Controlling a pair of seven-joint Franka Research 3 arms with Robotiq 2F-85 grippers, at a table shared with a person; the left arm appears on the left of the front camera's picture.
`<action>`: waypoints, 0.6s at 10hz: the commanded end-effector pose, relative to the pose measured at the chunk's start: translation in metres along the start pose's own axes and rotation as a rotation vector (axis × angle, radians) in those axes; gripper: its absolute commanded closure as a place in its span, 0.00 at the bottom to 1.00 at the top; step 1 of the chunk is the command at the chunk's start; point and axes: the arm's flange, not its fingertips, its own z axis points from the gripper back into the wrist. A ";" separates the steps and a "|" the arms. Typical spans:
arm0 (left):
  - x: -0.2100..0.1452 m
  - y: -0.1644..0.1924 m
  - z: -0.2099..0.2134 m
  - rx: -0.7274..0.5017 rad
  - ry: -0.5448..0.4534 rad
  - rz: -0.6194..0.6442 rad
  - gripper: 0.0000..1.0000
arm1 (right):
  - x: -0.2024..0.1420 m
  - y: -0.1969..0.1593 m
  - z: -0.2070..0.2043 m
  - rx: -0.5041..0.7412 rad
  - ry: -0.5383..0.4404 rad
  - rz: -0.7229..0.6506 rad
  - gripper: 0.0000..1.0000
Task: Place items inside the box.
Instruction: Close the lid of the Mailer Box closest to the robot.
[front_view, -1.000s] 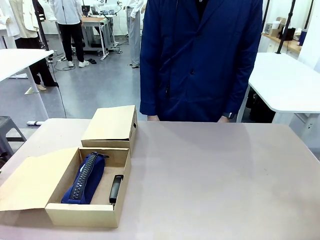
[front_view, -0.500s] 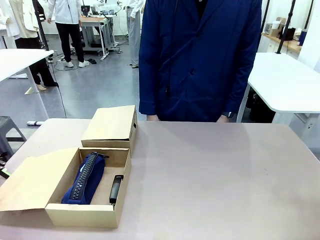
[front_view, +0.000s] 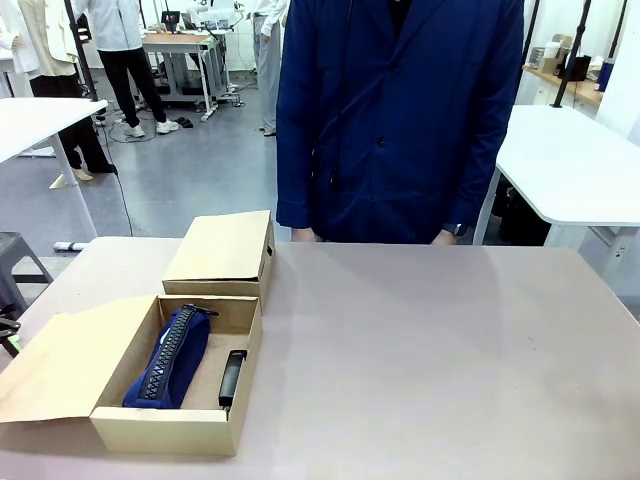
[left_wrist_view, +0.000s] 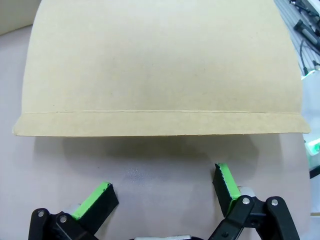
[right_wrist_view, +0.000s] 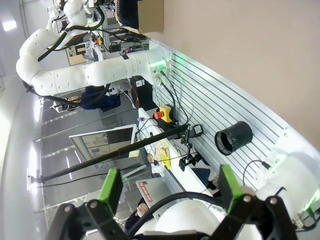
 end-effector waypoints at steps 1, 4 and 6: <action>-0.003 -0.013 -0.020 -0.037 0.006 -0.031 0.00 | -0.001 0.001 0.000 0.017 -0.003 0.021 0.00; 0.003 -0.018 -0.036 -0.119 -0.041 -0.053 0.00 | -0.001 0.001 0.000 0.017 -0.003 0.021 0.00; 0.009 -0.020 -0.042 -0.137 -0.068 -0.066 0.00 | -0.001 0.001 0.000 0.017 -0.003 0.021 0.00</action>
